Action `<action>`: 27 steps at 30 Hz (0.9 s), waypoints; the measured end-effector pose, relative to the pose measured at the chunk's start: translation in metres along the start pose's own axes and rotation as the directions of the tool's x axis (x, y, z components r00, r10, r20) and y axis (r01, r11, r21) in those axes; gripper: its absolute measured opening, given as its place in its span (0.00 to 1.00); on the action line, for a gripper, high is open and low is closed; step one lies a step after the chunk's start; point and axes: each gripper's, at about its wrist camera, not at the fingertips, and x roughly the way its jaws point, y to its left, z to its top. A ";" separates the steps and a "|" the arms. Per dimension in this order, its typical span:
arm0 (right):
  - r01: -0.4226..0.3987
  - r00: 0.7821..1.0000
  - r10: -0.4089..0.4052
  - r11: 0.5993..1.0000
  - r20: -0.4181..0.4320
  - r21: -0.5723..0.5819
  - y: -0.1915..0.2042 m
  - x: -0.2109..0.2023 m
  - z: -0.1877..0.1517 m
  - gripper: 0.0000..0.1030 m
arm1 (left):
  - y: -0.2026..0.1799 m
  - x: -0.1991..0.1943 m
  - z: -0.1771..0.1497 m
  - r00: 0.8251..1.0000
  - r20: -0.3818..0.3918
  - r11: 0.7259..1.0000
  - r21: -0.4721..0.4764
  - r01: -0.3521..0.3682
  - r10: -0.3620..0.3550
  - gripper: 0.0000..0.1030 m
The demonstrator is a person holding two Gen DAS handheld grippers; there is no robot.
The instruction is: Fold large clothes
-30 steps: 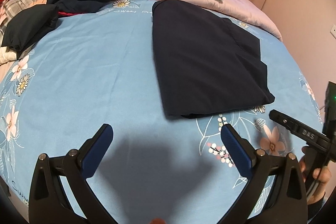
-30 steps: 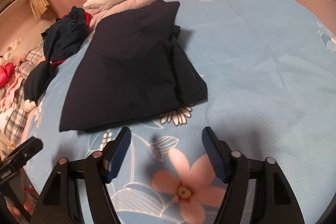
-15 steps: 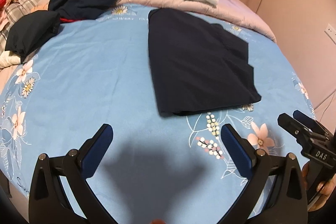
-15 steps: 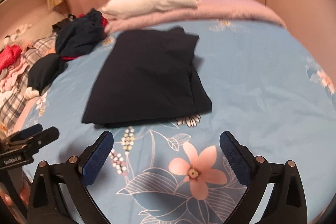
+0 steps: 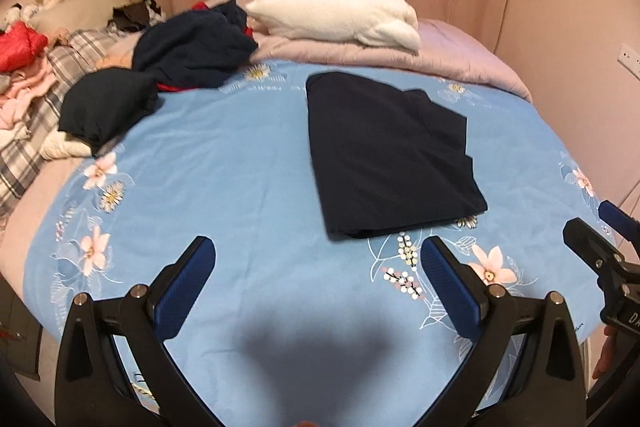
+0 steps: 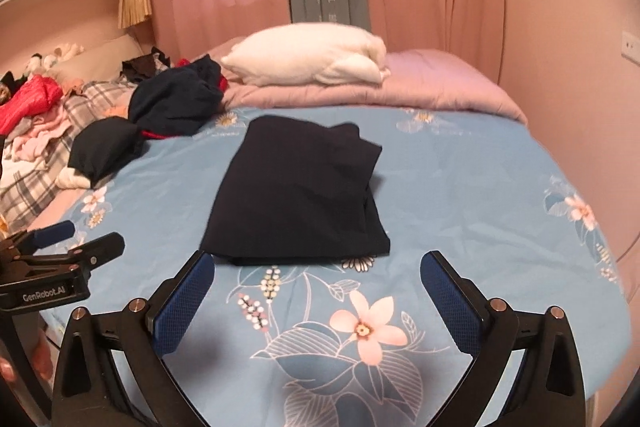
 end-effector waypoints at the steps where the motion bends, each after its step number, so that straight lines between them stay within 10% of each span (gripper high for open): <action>1: -0.003 1.000 0.003 1.000 0.004 -0.003 0.001 -0.002 0.001 0.99 | 0.000 -0.005 0.001 1.000 0.009 1.000 0.002 -0.003 0.003 1.00; 27: 0.082 0.996 -0.082 0.997 0.043 0.000 0.031 -0.041 -0.034 0.99 | -0.020 -0.053 -0.024 0.998 0.052 0.999 0.044 -0.032 0.030 1.00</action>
